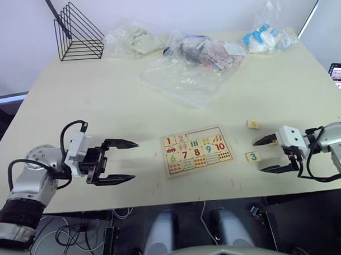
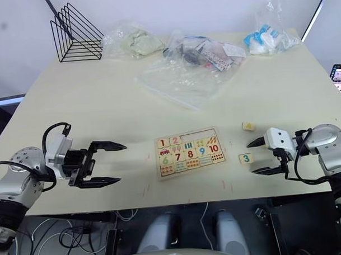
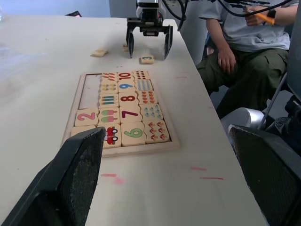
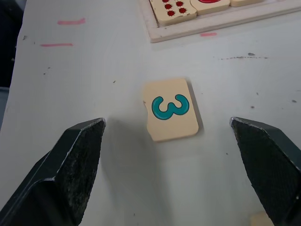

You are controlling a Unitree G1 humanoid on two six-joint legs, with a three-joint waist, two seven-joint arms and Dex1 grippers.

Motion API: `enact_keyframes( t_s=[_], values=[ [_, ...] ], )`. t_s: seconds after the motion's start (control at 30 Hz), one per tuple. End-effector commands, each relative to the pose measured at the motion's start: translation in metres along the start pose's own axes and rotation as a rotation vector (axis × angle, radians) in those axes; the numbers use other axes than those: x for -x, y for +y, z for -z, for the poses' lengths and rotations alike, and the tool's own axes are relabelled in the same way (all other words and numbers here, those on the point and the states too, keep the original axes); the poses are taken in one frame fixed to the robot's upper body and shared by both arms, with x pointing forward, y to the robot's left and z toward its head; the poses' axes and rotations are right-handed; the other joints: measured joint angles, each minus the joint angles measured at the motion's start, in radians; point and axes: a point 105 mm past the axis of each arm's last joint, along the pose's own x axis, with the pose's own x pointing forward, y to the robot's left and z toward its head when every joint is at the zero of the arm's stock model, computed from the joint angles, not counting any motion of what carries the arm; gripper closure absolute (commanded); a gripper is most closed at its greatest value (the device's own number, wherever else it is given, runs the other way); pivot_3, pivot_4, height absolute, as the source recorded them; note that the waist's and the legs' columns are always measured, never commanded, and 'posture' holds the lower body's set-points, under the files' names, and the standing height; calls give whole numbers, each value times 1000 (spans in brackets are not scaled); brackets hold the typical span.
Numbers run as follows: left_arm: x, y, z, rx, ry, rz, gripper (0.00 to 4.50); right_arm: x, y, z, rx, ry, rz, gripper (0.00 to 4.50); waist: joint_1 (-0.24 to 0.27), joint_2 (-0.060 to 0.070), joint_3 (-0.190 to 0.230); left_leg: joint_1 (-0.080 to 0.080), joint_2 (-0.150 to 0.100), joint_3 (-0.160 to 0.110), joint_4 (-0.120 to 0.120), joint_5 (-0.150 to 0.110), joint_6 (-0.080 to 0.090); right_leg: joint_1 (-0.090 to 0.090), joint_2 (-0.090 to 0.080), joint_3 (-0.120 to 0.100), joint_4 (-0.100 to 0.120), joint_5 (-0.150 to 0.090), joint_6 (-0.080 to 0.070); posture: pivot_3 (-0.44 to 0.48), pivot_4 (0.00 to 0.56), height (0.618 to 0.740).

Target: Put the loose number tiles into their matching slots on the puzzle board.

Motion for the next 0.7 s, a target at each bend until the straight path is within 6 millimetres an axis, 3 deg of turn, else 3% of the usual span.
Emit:
enact_keyframes(
  t_s=[0.03, 0.07, 0.17, 0.37, 0.5, 0.7],
  values=[
    [4, -4, -5, -43, 22, 38, 0, 0, -5, -6, 39, -6, 5, 45, 0, 0, 0, 0, 0, 0, 0, 0, 0, 0, 0, 0, 0, 0, 0, 0, 150, 740],
    [4, -4, -4, -44, 29, 42, 0, 0, -5, -6, 39, -8, 3, 45, 0, 0, 0, 0, 0, 0, 0, 0, 0, 0, 0, 0, 0, 0, 0, 0, 150, 740],
    [4, -3, -5, -45, 19, 36, 0, -1, -5, -6, 38, -2, -5, 767, -1, 0, 0, 0, 0, 0, 0, 0, 0, 0, 0, 0, 0, 0, 0, 0, 150, 740],
    [3, -2, -6, -49, 11, 37, 0, -1, -5, -3, 43, 11, -13, 3656, 1, 0, 0, 0, 0, 0, 0, 0, 0, 0, 0, 0, 0, 0, 0, 0, 150, 740],
    [4, -2, -6, -49, 5, 31, 0, 2, -7, -6, 58, 13, -2, 3653, 0, 0, 0, 0, 0, 0, 0, 0, 0, 0, 0, 0, 0, 0, 0, 0, 150, 740],
    [6, 0, -8, -55, -22, 0, 0, 9, -15, -30, 46, 18, 32, 3653, 1, 1, 1, 0, 0, 0, 0, 0, 0, 0, 0, 0, 1, 0, 0, 0, 150, 740]
  ],
)
